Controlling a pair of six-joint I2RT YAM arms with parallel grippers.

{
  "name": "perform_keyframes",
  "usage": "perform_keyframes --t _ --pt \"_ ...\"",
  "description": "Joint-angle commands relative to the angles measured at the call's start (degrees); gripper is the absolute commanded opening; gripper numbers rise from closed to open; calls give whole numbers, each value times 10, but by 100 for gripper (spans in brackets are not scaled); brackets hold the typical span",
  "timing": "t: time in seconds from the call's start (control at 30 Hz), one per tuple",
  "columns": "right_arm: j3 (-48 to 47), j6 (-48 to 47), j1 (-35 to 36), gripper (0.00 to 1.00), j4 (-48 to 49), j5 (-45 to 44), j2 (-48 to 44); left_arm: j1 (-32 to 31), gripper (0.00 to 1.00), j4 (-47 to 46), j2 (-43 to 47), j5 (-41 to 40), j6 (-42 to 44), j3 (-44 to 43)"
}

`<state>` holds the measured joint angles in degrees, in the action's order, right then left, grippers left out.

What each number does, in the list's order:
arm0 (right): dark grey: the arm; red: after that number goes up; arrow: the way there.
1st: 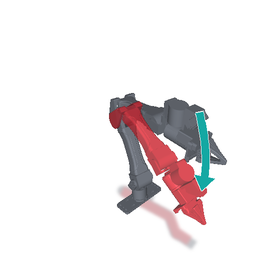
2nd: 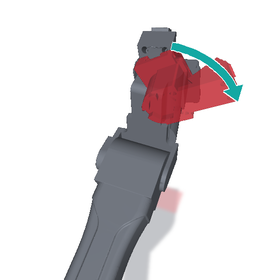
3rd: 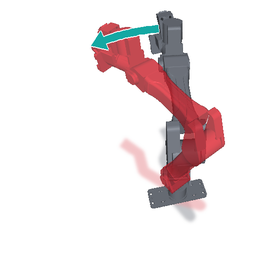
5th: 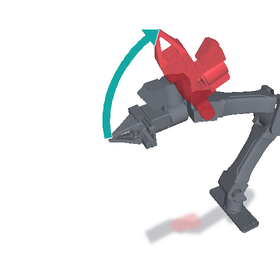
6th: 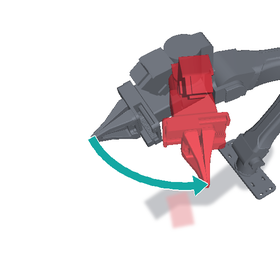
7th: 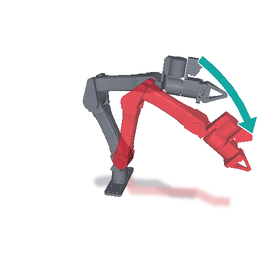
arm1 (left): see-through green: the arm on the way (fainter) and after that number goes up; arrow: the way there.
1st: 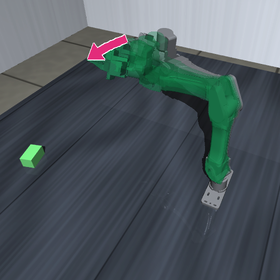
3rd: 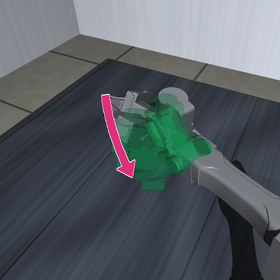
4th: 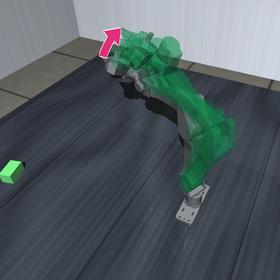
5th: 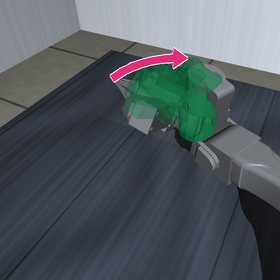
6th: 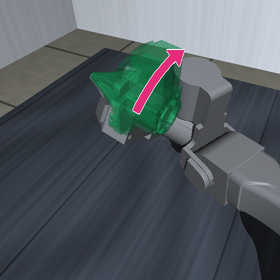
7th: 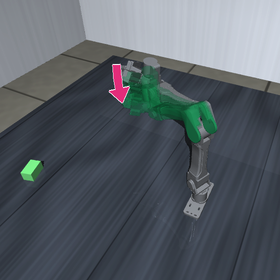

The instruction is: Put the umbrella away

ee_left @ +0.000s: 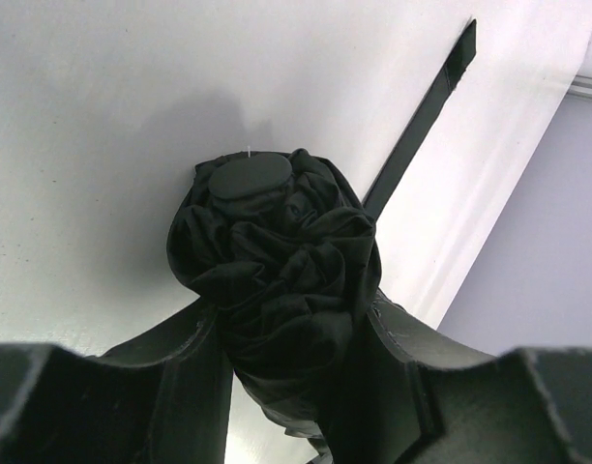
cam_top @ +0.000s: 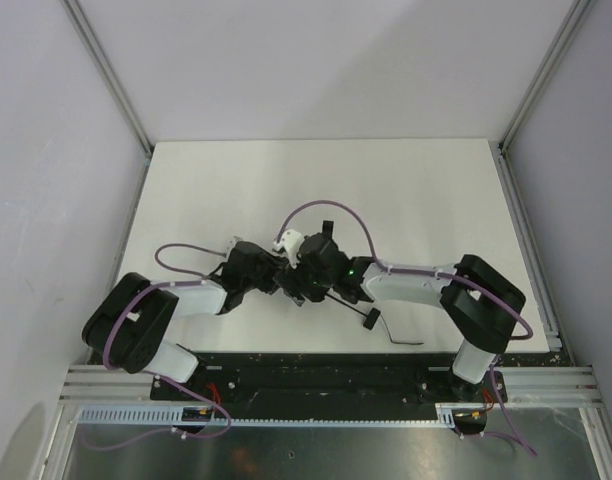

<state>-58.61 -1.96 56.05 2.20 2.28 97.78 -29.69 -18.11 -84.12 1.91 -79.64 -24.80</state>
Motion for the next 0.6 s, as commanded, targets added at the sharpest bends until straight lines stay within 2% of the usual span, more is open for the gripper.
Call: perform_keyframes --t 0.0,0.13,0.27,0.33,0.4,0.53,0.57 --pt "-30 -69 28 87 15 -136 43 -1 0 159 -37 -24 20 23" --pt "-32 -79 41 75 34 -151 83 -1 0 166 -40 -16 17 19" --pt "-31 -75 45 69 37 -162 116 -1 0 175 -42 -8 13 13" --pt "-32 -71 44 63 36 -172 128 -1 0 177 -42 -7 14 9" --pt "-32 -71 42 50 33 -169 136 -1 0 177 -40 -9 14 7" --pt "-31 -60 23 10 19 -110 146 0 0 193 -33 -10 20 5" --pt "-29 -57 17 5 16 -92 147 0 0 193 -31 -11 22 6"
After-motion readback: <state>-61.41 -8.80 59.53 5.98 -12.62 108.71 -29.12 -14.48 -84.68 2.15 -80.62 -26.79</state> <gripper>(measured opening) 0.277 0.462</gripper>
